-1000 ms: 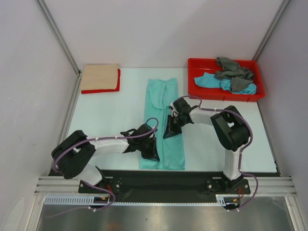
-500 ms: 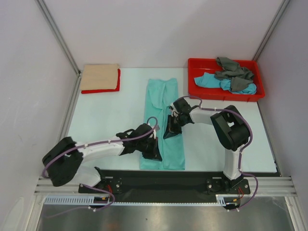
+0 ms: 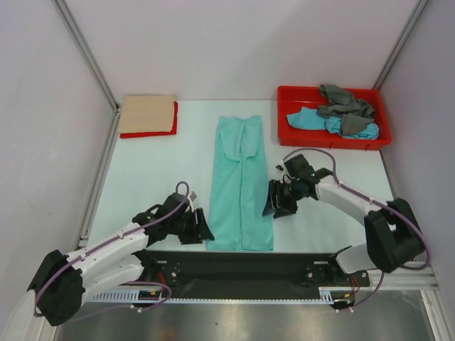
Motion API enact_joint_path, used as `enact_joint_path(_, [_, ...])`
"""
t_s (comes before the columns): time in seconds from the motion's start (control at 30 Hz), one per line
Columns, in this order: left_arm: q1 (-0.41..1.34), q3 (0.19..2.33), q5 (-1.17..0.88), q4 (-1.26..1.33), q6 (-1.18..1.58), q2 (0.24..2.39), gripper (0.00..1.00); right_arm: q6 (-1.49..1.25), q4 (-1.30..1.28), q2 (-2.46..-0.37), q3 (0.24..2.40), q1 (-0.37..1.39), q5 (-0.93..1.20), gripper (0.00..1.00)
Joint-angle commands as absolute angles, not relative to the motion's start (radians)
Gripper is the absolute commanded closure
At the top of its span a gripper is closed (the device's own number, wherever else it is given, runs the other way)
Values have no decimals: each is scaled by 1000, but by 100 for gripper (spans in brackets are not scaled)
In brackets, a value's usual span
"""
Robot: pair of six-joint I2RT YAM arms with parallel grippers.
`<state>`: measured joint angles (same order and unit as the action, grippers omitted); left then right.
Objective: Fold and stack the t-shirts
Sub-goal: Fold the tshirt
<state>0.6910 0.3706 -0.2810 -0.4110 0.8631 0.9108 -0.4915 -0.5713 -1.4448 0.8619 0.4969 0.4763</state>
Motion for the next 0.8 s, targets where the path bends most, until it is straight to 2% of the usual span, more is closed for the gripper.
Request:
enact_joint_path(0.0, [677,365,-292,-449,870,914,42,-502,-634,-1326,724,473,471,45])
enact_joint_path(0.1, [673,357,-265,-451,859,940,43,-540,-594,-1237,599,448,503,45])
enact_joint_path(0.2, [667,345,-270,-431,851,968,44,-577,-566,-1191,569,462,508,47])
enact_joint_path(0.5, [666,310,-328,-331,842,1052,45,-650,-419,-1206,416,446,571,50])
enact_joint_path(0.77, [666,307,-325,-347,845,1077,50,-661,-347,-1273,405,485,595,54])
